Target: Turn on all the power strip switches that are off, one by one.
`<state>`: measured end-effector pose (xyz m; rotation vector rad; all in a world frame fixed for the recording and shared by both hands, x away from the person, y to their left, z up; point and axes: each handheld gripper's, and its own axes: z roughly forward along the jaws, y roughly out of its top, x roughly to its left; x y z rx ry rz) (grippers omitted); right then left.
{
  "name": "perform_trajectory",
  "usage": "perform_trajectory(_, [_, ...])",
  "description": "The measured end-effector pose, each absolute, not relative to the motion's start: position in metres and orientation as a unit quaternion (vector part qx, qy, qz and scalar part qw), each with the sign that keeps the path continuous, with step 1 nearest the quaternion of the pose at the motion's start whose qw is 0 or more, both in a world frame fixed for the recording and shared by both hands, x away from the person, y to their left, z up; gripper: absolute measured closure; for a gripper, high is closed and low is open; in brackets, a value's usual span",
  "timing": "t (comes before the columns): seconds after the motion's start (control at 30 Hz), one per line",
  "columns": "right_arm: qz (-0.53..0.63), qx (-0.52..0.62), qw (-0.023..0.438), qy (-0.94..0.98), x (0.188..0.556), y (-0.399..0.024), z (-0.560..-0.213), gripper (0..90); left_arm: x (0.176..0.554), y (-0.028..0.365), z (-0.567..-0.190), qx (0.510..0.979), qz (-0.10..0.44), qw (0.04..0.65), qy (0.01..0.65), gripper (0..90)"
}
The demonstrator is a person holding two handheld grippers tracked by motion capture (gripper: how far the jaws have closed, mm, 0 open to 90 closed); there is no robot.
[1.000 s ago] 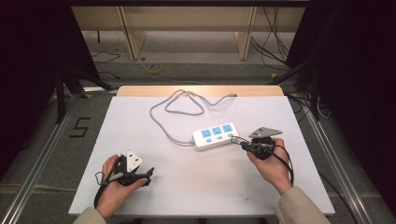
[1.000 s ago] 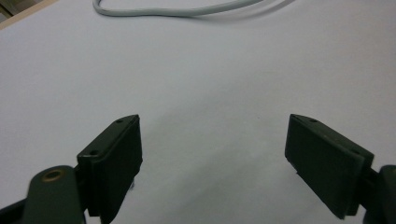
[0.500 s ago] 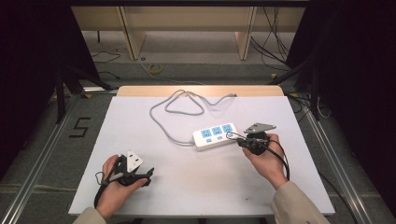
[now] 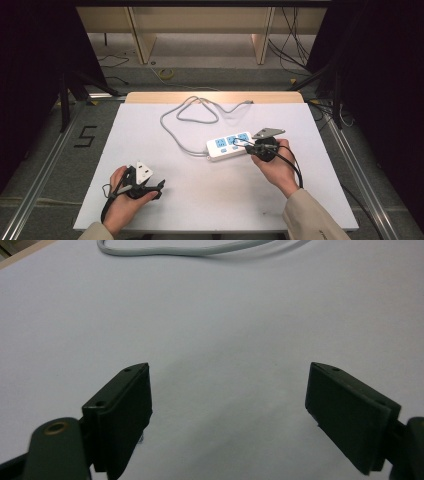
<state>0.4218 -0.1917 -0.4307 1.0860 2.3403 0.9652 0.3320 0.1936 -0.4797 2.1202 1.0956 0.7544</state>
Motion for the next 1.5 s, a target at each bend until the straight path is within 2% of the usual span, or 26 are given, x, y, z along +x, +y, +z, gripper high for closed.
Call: perform_trajectory(1.5, [0.328,0.373,0.153,0.855,0.454,-0.137,-0.444,90.0,0.332,0.193,-0.480,0.805,0.285,0.315,0.414,18.6])
